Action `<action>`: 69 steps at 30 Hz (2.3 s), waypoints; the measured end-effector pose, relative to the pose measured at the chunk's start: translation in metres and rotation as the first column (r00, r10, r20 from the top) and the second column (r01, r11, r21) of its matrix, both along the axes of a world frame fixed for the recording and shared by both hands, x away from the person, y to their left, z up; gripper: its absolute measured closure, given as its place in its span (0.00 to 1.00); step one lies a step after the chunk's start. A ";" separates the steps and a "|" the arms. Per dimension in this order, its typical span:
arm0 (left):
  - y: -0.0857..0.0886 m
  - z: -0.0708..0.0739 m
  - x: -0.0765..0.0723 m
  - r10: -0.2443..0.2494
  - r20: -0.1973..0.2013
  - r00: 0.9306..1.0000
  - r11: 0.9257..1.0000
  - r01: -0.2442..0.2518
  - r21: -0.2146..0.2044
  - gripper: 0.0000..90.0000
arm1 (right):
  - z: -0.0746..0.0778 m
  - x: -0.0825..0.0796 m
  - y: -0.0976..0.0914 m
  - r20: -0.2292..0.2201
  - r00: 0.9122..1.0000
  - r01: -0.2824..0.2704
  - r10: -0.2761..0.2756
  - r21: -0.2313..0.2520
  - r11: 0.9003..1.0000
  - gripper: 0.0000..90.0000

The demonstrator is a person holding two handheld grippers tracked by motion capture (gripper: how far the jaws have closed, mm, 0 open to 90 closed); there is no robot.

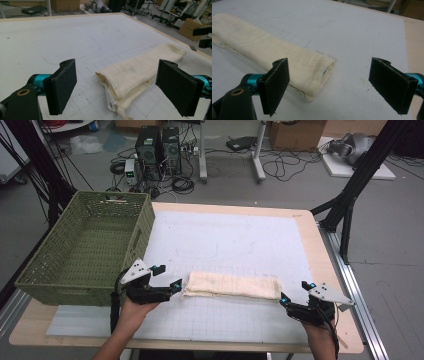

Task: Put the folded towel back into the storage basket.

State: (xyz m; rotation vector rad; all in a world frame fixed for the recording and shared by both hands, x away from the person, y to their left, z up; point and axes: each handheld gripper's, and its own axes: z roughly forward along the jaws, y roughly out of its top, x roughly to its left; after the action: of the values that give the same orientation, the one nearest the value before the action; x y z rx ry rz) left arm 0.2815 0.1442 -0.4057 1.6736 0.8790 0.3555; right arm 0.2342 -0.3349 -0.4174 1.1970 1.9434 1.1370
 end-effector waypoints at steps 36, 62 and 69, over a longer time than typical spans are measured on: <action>-0.051 -0.017 0.051 -0.036 -0.206 0.978 0.980 0.076 0.186 0.36 | -0.003 0.000 -0.002 -0.011 1.000 -0.001 0.001 -0.008 1.000 0.17; -0.067 -0.035 0.049 -0.071 -0.266 0.961 0.928 0.161 0.337 0.62 | -0.004 0.000 -0.003 -0.012 1.000 0.014 -0.014 0.014 1.000 0.17; -0.064 -0.037 0.046 -0.122 -0.249 0.961 0.932 0.197 0.303 0.88 | -0.004 0.001 -0.002 -0.007 1.000 0.016 -0.016 0.012 1.000 0.17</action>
State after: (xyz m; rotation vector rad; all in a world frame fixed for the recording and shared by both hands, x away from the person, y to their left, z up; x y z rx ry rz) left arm 0.3270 0.0799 -0.4428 2.1119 0.8752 0.2060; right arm 0.2347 -0.3373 -0.4212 1.2218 1.9312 1.1394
